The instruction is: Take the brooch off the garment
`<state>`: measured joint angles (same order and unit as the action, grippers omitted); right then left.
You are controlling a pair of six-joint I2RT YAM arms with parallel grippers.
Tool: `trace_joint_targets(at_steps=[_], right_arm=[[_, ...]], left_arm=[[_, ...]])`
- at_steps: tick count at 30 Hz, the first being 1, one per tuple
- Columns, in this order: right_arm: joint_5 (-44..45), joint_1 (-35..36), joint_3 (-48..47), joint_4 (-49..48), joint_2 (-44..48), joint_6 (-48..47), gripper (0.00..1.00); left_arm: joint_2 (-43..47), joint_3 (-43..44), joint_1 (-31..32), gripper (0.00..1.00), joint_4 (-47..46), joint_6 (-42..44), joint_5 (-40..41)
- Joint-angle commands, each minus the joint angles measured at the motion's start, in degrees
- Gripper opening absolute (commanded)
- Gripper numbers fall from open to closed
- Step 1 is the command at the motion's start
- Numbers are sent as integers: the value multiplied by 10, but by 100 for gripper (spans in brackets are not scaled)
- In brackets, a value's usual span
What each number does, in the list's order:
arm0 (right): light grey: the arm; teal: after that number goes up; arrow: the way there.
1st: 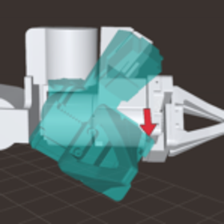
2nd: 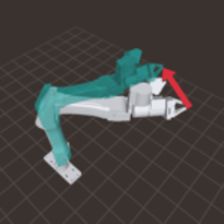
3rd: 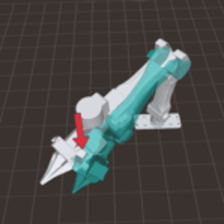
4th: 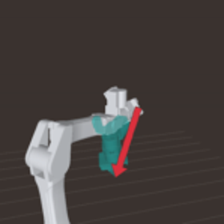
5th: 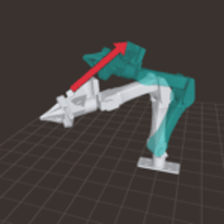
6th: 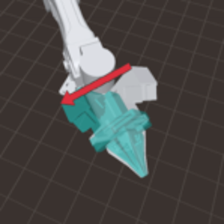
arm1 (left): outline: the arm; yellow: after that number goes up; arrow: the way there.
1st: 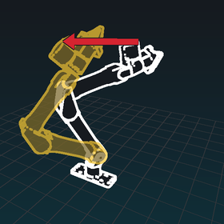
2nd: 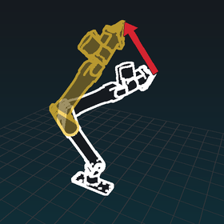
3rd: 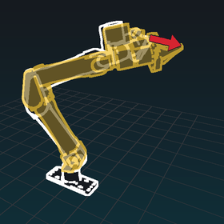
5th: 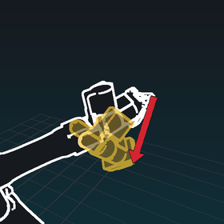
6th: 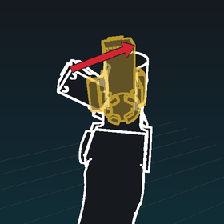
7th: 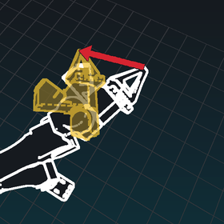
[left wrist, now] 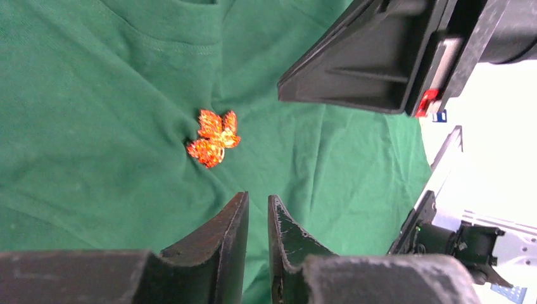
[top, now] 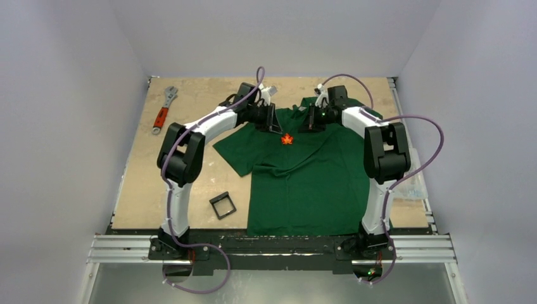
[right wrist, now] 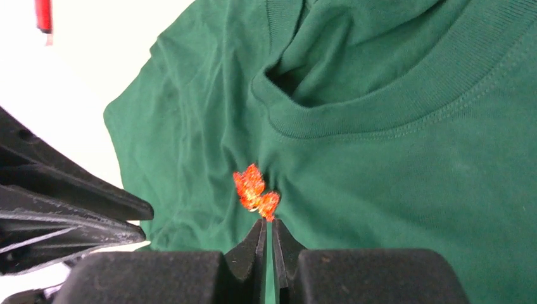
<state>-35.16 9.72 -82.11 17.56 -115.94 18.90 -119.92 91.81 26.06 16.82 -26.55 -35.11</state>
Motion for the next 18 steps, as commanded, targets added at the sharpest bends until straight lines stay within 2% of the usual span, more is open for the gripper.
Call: trace_joint_targets(at_steps=[1,11,18], right_arm=[[31,12,-36,18,-36,-33,7],[2,24,-51,18,-81,-31,7],[-54,43,-56,2,-88,-22,10]], left_arm=[[-33,40,5,15,1,14,17],[-85,65,21,15,-1,7,26],[-108,71,15,17,14,6,25]])
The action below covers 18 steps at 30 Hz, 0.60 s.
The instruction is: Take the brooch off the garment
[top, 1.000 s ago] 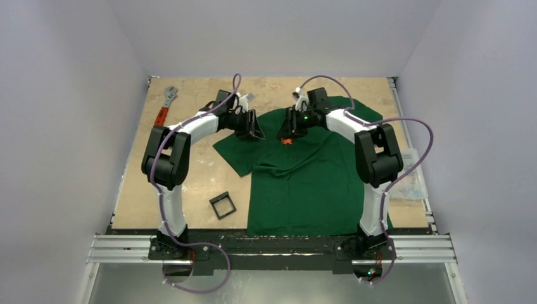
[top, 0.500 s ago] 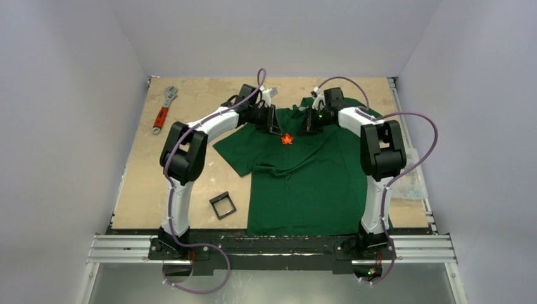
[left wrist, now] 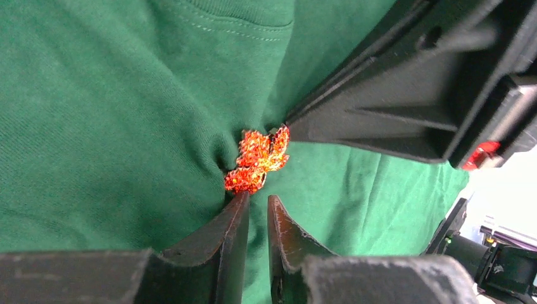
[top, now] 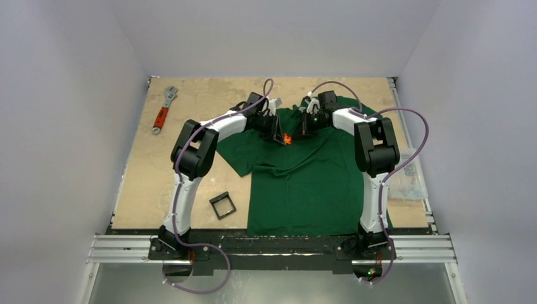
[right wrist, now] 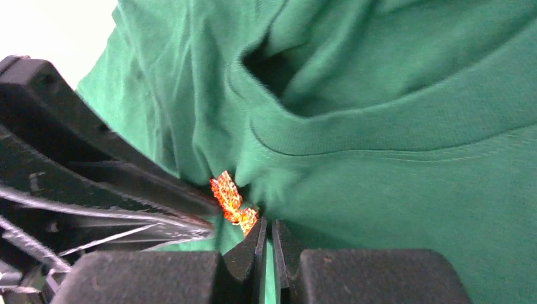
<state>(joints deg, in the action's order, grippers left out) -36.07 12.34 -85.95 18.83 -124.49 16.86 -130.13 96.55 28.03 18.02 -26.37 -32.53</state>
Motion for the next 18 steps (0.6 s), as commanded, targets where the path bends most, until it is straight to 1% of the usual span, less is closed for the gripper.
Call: trace_joint_targets(at_steps=[1,4,6,8,10,12,14,18], right_arm=[[-49,21,-19,-10,-4,-3,10],[-59,28,-16,-10,-5,-2,11],[-67,29,-12,-14,-2,0,11],[-85,30,-7,-23,3,2,12],[-100,30,-2,-35,9,9,14],[-113,30,1,-43,12,14,19],[-129,29,4,-61,15,26,28],[-128,27,-4,-73,11,46,37]], left_arm=[[-8,26,-6,18,1,0,-4],[-9,16,-17,25,-17,-22,-22],[-5,14,-20,31,-13,-15,-27],[0,7,-22,33,-12,-15,-35],[8,-11,-29,34,-30,-32,-48],[20,-32,-40,36,-58,-50,-56],[28,-45,-47,38,-73,-56,-70],[19,-36,-47,36,-43,-40,-60]])
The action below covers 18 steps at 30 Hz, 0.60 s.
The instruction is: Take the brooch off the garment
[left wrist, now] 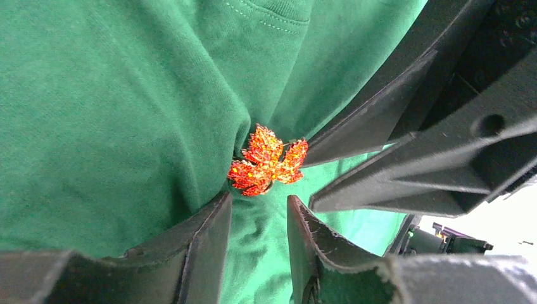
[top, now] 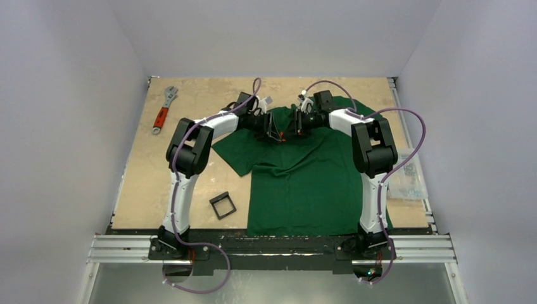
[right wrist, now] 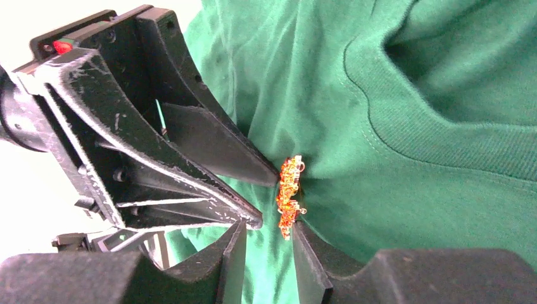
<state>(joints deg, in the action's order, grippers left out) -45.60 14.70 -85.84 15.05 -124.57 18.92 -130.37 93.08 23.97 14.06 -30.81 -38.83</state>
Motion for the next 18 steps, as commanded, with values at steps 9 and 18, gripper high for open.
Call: trace_joint_targets(at_steps=[9,18], right_arm=[[-35,5,-18,-39,-9,43,37],[-66,14,-17,-78,-16,86,42]], left_arm=[[33,-7,-10,36,-4,16,3],[100,-75,-12,51,-94,49,22]])
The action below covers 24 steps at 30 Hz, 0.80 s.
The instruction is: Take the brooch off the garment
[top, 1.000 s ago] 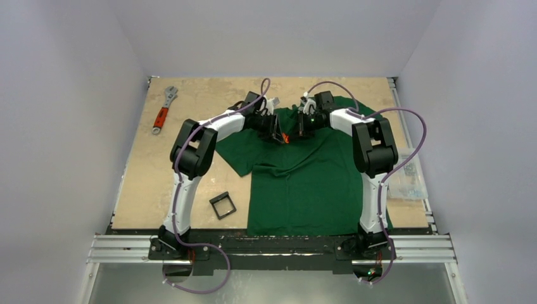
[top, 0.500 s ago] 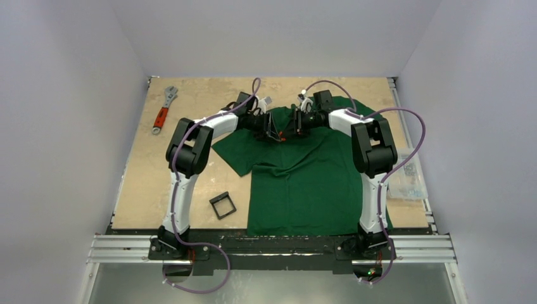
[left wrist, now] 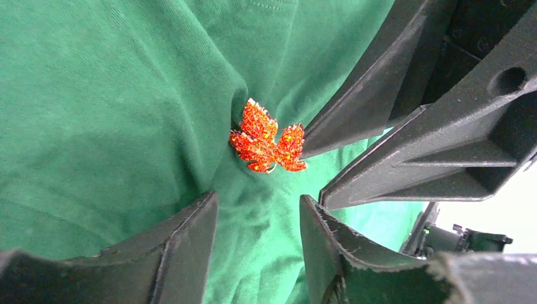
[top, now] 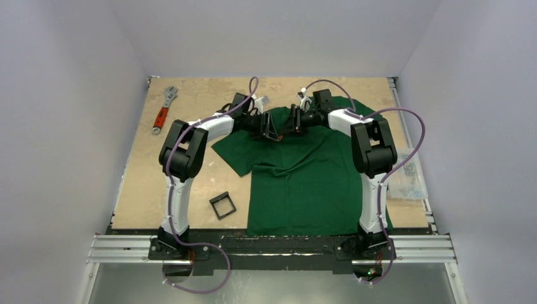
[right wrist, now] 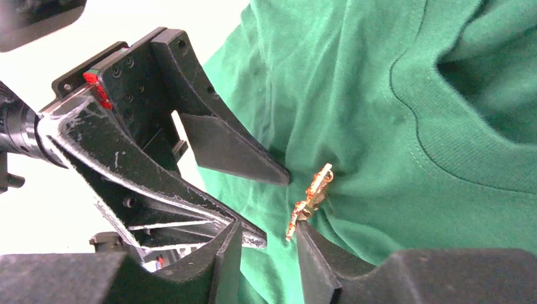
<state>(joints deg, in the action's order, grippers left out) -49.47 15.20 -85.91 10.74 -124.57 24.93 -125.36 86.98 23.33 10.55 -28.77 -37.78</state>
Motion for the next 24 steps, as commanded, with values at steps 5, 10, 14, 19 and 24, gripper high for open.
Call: trace_joint_targets(at_steps=[5,10,14,19,24], right_arm=[[-41,12,-22,-52,-30,46,50],[-56,12,-18,-81,-40,77,59],[-77,14,-7,-135,-42,128,63],[-98,20,2,-182,-39,175,65],[-96,27,6,-187,-40,181,68]], left_arm=[[40,-9,-11,53,-58,-1,15],[36,-12,-12,52,-73,-13,7],[42,-16,-13,52,-76,-12,5],[49,-26,-23,52,-82,-32,-1],[56,-37,-35,53,-84,-26,-3]])
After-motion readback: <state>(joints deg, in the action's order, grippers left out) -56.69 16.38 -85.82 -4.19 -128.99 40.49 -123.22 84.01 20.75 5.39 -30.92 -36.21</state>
